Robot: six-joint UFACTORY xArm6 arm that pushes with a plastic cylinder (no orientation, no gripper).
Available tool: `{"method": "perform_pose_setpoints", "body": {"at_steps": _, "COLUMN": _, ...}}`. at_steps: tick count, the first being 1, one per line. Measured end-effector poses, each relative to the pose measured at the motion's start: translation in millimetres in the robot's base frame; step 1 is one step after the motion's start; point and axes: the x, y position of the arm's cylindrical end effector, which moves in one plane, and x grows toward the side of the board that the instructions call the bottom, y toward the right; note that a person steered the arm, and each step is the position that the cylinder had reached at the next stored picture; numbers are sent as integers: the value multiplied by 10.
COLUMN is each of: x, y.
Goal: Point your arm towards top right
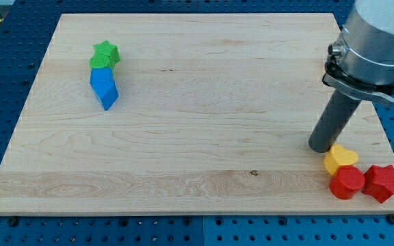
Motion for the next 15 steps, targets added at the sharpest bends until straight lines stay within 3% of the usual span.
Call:
{"method": "perform_pose_setpoints", "body": {"at_steps": 2, "x": -85, "y": 12}}
{"method": "perform_pose_setpoints", "body": {"at_steps": 6, "x": -2112, "y": -254}}
{"method": "perform_pose_setpoints", "body": {"at_steps": 9, "x": -3172, "y": -254}}
{"method": "perform_pose_setpoints", "body": {"at_steps": 10, "x": -3396, "y": -254}}
{"method": "perform_pose_setpoints", "body": {"at_steps": 15, "x": -3390, "y": -184}}
